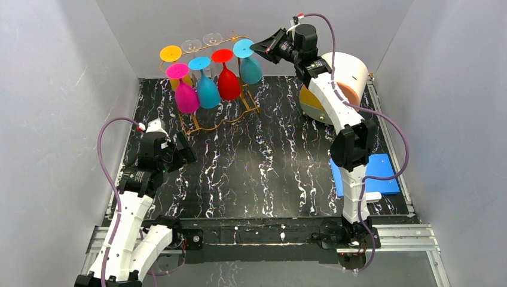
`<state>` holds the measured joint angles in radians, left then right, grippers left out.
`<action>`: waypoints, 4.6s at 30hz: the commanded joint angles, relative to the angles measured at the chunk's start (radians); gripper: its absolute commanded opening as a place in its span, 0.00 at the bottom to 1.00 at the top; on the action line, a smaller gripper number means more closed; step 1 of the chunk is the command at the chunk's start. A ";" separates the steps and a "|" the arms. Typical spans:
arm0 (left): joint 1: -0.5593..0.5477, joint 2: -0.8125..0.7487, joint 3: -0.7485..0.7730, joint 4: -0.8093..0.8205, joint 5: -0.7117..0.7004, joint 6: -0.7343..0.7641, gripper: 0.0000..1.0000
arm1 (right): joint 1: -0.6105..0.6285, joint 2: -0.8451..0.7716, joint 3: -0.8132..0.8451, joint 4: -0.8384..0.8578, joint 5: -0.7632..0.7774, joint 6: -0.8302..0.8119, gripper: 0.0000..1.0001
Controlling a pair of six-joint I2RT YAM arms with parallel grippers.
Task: Take the wine glass off the wine glass rack
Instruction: Pick up the wine glass from the wine rack, then place the wine glass at the center of the board.
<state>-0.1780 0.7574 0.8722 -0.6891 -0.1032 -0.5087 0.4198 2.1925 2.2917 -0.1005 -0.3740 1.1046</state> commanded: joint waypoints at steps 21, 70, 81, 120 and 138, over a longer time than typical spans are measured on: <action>-0.001 -0.011 0.033 -0.009 -0.044 0.057 0.98 | 0.003 -0.167 -0.108 0.093 -0.053 0.000 0.01; -0.240 -0.068 -0.298 0.895 0.580 -0.483 0.90 | 0.170 -1.003 -1.324 0.532 -0.213 -0.442 0.01; -0.412 0.046 -0.236 1.012 0.488 -0.444 0.74 | 0.188 -1.035 -1.381 0.565 -0.236 -0.403 0.01; -0.426 0.093 -0.317 1.220 0.584 -0.500 0.16 | 0.193 -0.953 -1.336 0.632 -0.456 -0.330 0.01; -0.428 0.040 -0.169 0.836 0.650 -0.094 0.00 | 0.192 -0.997 -1.340 0.570 -0.369 -0.377 0.50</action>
<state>-0.6041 0.8536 0.6064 0.3740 0.4942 -0.8642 0.6094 1.2552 0.9146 0.4622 -0.7834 0.7639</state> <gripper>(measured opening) 0.021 0.444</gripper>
